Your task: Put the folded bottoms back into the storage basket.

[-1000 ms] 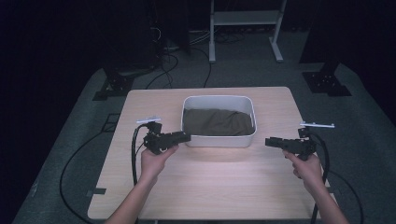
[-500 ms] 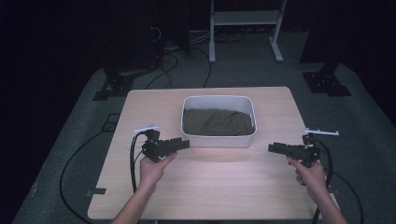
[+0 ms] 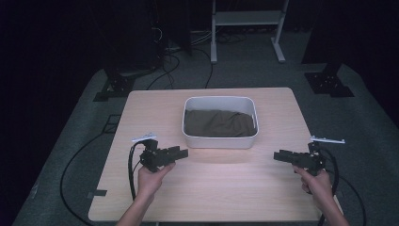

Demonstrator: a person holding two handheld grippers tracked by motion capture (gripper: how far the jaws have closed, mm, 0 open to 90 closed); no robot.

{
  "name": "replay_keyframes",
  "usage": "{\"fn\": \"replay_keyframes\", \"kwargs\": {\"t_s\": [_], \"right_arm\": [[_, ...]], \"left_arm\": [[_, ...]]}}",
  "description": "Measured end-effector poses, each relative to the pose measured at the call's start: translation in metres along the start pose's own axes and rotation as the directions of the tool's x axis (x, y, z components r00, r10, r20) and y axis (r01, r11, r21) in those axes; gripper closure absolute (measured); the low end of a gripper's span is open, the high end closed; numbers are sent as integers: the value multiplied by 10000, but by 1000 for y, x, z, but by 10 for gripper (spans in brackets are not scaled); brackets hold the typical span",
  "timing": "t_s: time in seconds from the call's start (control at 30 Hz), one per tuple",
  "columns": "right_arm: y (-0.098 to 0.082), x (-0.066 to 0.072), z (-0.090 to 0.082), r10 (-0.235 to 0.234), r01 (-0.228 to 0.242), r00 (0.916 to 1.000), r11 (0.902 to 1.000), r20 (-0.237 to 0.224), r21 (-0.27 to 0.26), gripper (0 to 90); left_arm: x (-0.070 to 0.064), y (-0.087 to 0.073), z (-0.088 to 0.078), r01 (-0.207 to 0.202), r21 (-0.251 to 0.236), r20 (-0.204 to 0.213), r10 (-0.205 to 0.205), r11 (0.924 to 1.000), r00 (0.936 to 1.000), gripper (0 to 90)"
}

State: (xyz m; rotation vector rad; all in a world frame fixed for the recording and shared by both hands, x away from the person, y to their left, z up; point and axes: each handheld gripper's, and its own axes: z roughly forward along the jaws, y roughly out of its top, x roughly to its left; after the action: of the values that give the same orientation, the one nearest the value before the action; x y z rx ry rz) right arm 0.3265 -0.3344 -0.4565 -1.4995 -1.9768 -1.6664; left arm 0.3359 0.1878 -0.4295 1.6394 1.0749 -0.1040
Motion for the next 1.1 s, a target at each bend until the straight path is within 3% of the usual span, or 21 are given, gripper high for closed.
{"fn": "replay_keyframes", "kwargs": {"t_s": [0.37, 0.83, 1.0, 1.1], "right_arm": [[-11, 0, -3, -78, 78, 10000, 10000, -13, 44, 322], [-28, 0, -8, -78, 78, 9999, 10000, -79, 44, 315], [-41, 1, -10, -195, 194, 9998, 9997, -70, -171, 315], [-51, 1, -7, -219, 203, 9991, 9988, -354, -439, 315]], "left_arm": [[5, -16, -4, 342, -75, -190, -344, 9994, 9992, 241], [7, -37, -12, 474, -396, -198, -482, 9981, 9986, 214], [6, -53, -12, 433, -418, -253, -444, 9982, 9987, 213], [5, -58, -14, 507, -444, -245, -519, 9977, 9984, 204]]}}
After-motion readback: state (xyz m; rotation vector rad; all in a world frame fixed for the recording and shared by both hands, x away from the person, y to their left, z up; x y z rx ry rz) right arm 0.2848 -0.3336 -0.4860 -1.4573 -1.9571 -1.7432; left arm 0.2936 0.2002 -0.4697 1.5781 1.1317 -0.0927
